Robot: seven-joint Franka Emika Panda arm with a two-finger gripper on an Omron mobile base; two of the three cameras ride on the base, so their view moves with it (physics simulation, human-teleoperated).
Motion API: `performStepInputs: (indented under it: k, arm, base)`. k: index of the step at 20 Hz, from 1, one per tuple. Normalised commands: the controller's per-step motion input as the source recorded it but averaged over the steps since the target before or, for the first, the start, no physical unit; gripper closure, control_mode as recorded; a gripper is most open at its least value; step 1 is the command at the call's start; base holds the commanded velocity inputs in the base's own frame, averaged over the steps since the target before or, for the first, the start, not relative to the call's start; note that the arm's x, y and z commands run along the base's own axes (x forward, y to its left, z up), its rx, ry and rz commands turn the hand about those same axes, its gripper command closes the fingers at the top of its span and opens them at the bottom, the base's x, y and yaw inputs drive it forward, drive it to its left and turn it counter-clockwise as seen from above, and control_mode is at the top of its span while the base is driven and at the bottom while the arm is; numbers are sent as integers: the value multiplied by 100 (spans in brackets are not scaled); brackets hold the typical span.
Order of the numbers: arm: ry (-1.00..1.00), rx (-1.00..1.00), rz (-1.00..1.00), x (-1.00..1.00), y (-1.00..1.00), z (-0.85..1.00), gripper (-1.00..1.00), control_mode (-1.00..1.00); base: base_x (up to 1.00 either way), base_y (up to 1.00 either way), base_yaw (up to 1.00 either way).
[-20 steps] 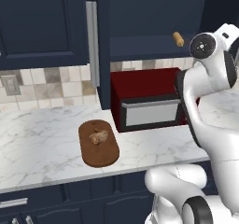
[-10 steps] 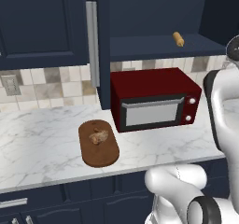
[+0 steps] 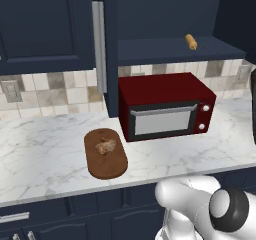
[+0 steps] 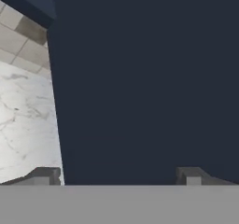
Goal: Open the cabinet, retrieve the rolling pin, and place it next to the meat on the cutting board to prepare for tenderizing.
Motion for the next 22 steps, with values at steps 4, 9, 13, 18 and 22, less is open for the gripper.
performStepInputs:
  k: [4, 9, 13, 18, 22]
  arm:
    - [-8, 0, 0, -42, 12, 0, -100, -100]
    - [-18, 0, 0, -26, 68, 0, -100, -100]
    - [-14, 0, 0, -4, 76, 2, -100, -100]
    - [-6, 5, 0, 13, 73, 12, -100, -100]
    - [0, 13, 0, 26, 54, 27, -100, -100]
  base:
    - [0, 0, 0]
    - [0, 0, 0]
    - [0, 0, 0]
    - [0, 0, 0]
    - [0, 0, 0]
